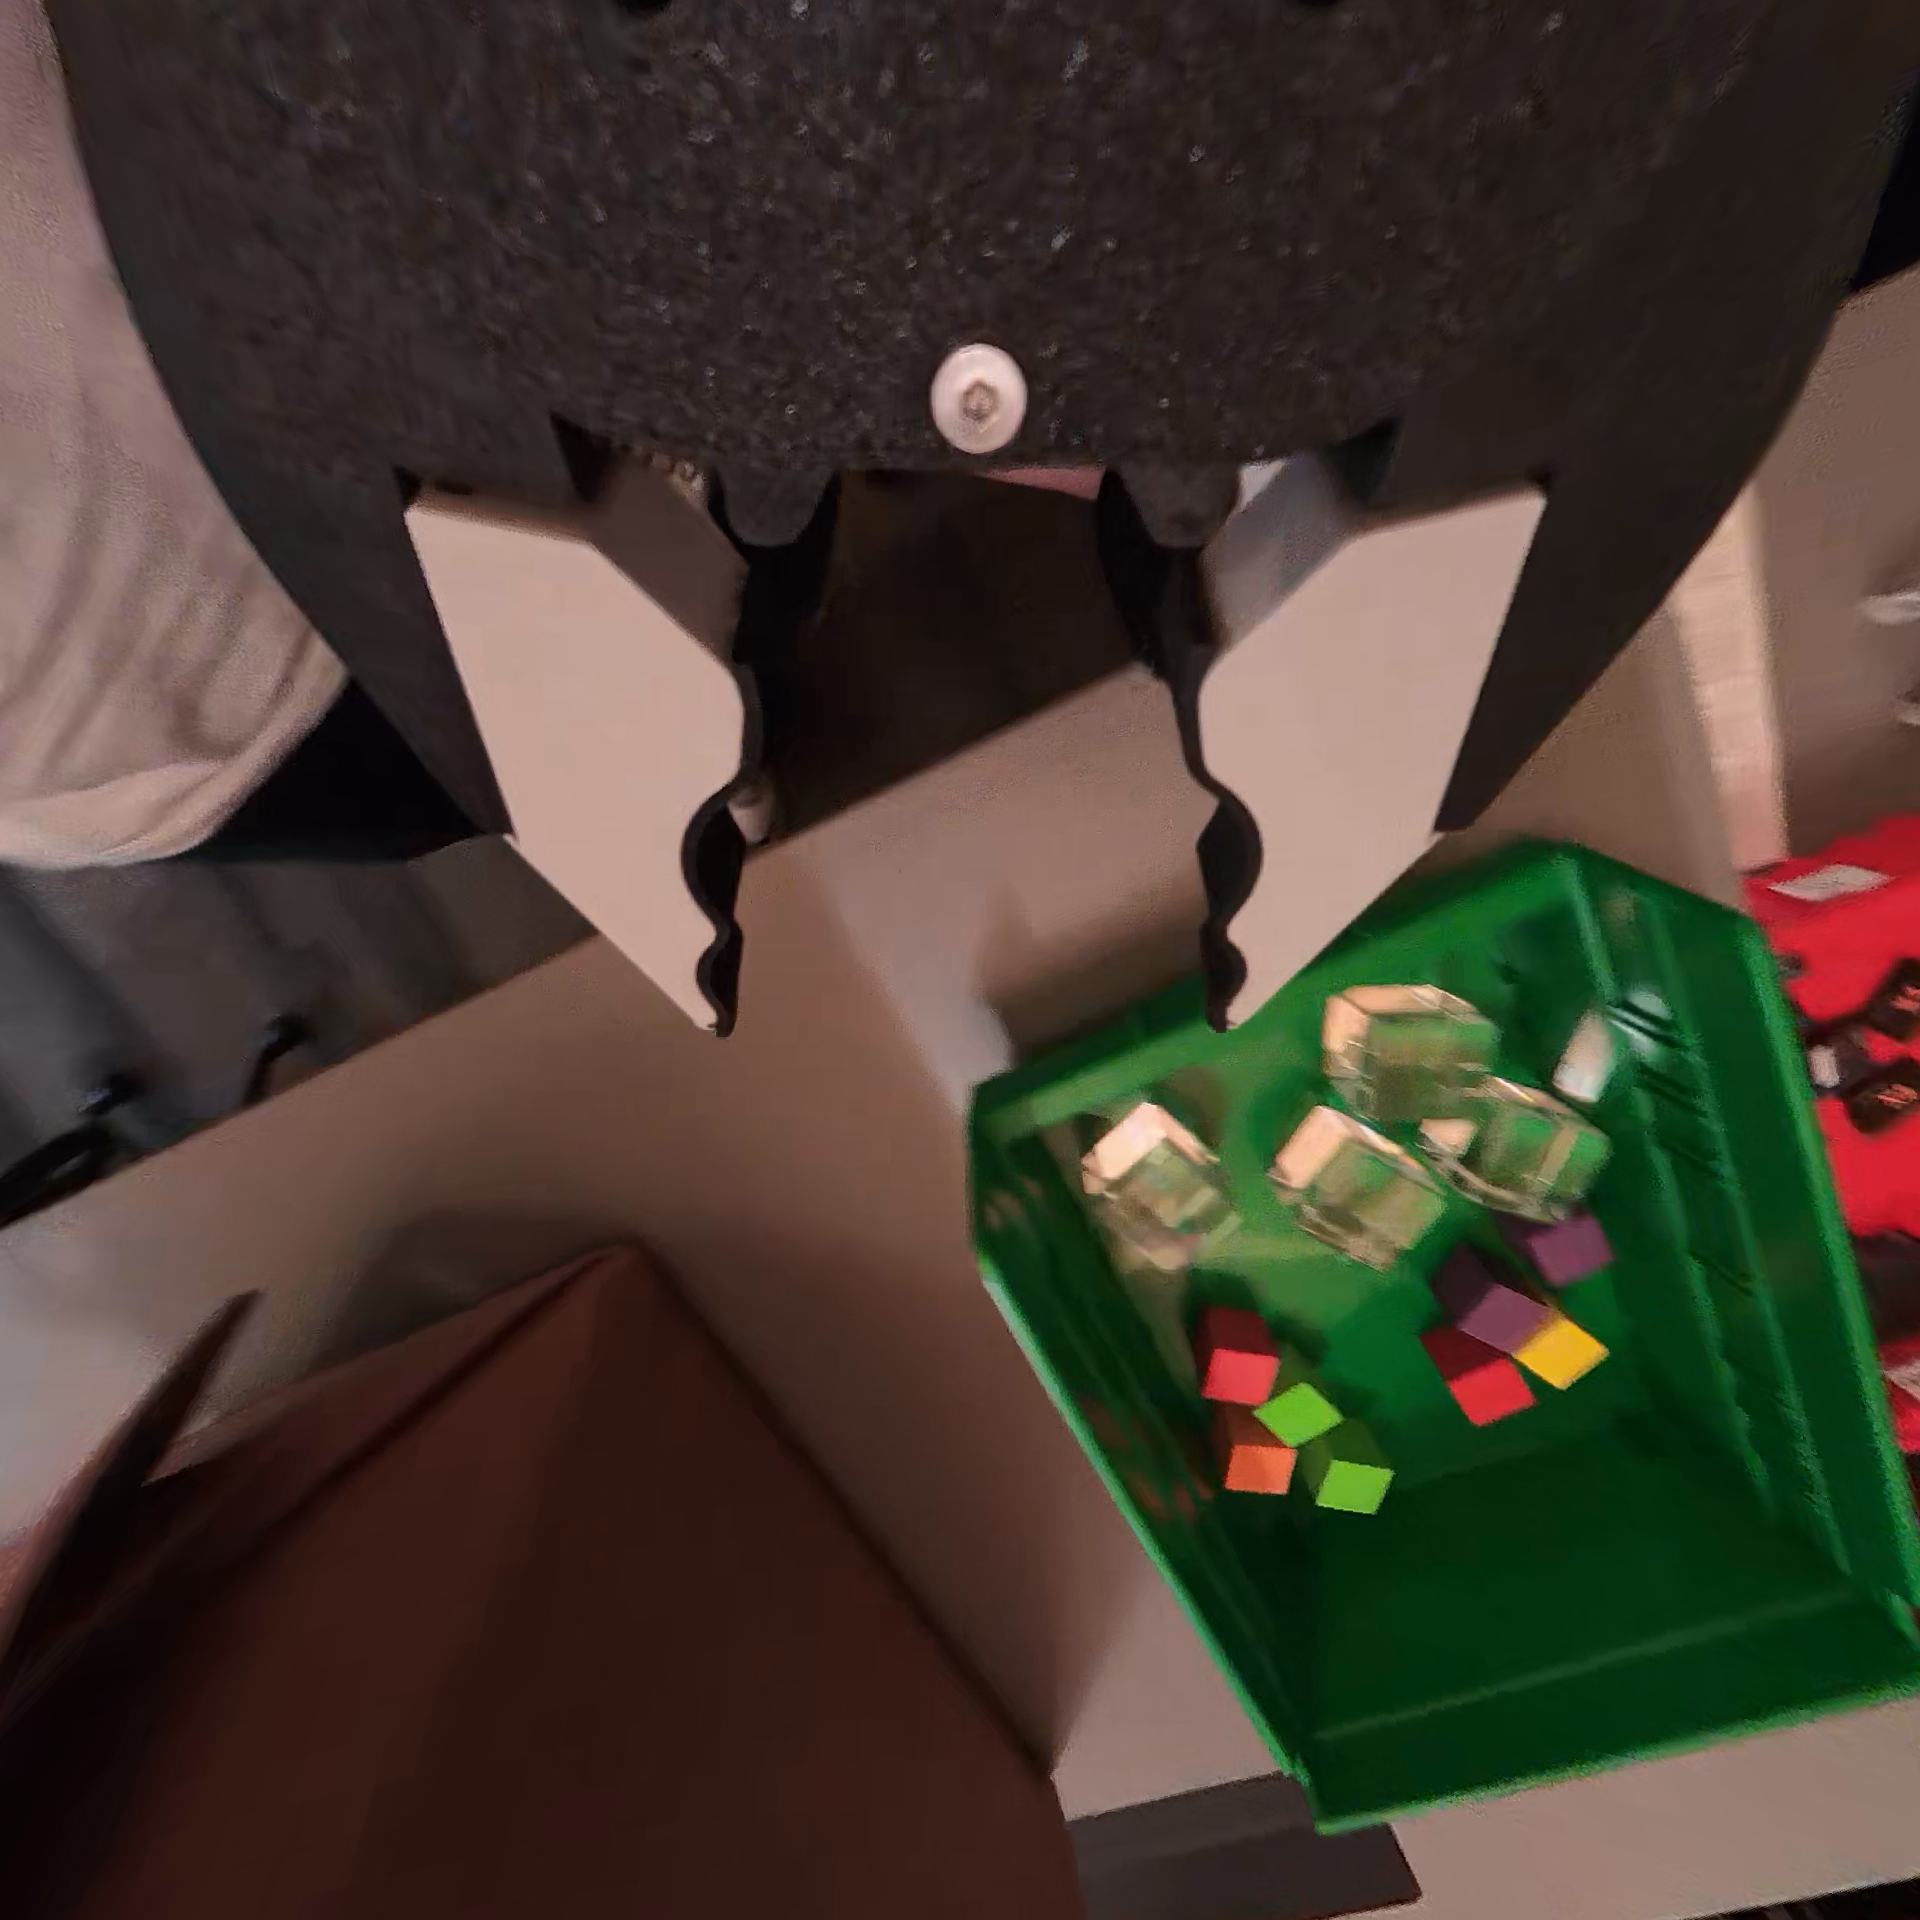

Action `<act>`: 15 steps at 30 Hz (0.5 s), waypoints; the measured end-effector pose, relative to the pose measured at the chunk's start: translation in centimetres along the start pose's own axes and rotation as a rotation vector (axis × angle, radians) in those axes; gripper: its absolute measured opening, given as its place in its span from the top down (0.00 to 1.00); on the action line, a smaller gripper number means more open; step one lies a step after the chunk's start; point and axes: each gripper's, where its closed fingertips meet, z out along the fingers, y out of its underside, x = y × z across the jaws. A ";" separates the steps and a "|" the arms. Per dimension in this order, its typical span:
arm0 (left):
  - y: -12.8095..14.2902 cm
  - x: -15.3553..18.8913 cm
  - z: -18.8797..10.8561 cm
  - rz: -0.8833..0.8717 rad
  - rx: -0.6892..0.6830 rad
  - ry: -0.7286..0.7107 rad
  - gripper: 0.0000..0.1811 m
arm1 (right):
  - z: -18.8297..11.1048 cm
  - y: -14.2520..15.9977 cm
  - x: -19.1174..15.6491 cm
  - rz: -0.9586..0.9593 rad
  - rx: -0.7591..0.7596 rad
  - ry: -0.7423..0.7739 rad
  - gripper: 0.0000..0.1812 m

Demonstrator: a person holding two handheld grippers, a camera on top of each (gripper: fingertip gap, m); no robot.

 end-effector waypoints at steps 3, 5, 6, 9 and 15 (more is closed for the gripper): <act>-1.3 -3.3 4.0 0.158 -0.155 0.003 0.50 | 2.2 0.4 -5.6 0.013 -0.065 -0.228 0.79; -1.7 -5.1 7.0 0.276 -0.266 0.001 0.50 | 3.4 1.3 -7.7 -0.043 -0.149 -0.328 0.73; -1.8 -5.8 8.4 0.343 -0.320 0.006 0.50 | 3.8 1.8 -8.5 -0.076 -0.195 -0.369 0.71; -0.9 -6.4 12.0 0.475 -0.473 0.092 0.53 | 5.2 2.2 -9.5 -0.150 -0.248 -0.429 0.71; 1.9 -7.1 15.6 0.572 -0.677 0.221 0.58 | 7.4 2.3 -9.4 -0.217 -0.325 -0.394 0.71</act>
